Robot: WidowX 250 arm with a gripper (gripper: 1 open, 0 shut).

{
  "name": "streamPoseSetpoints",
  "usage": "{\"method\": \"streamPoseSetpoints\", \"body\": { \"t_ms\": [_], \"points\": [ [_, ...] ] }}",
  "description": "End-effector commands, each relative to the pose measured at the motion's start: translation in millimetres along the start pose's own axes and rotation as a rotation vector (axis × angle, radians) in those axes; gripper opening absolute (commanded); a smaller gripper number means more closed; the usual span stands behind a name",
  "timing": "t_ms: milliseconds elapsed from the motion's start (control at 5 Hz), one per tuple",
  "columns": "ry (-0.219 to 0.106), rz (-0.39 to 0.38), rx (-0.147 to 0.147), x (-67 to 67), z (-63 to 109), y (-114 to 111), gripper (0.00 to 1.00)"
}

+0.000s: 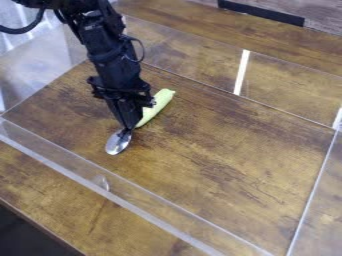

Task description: Move the green spoon to the right

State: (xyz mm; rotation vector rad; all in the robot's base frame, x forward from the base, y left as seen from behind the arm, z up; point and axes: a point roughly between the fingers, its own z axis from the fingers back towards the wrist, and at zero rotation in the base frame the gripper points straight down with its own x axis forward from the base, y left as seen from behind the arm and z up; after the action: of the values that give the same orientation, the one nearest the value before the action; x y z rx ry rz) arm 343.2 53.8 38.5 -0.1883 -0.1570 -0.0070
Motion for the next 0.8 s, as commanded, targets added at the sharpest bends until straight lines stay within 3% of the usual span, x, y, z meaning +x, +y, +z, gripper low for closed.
{"method": "streamPoseSetpoints", "body": {
  "t_ms": [0,200,400,600],
  "points": [
    [-0.052,-0.040,0.000,19.6,8.9,4.2,1.00],
    [-0.047,-0.040,-0.006,23.0,3.9,3.3,1.00],
    [-0.045,-0.034,-0.004,26.7,3.3,2.6,0.00],
    [-0.044,-0.006,0.001,24.1,11.1,3.4,0.00]
  ]
}}
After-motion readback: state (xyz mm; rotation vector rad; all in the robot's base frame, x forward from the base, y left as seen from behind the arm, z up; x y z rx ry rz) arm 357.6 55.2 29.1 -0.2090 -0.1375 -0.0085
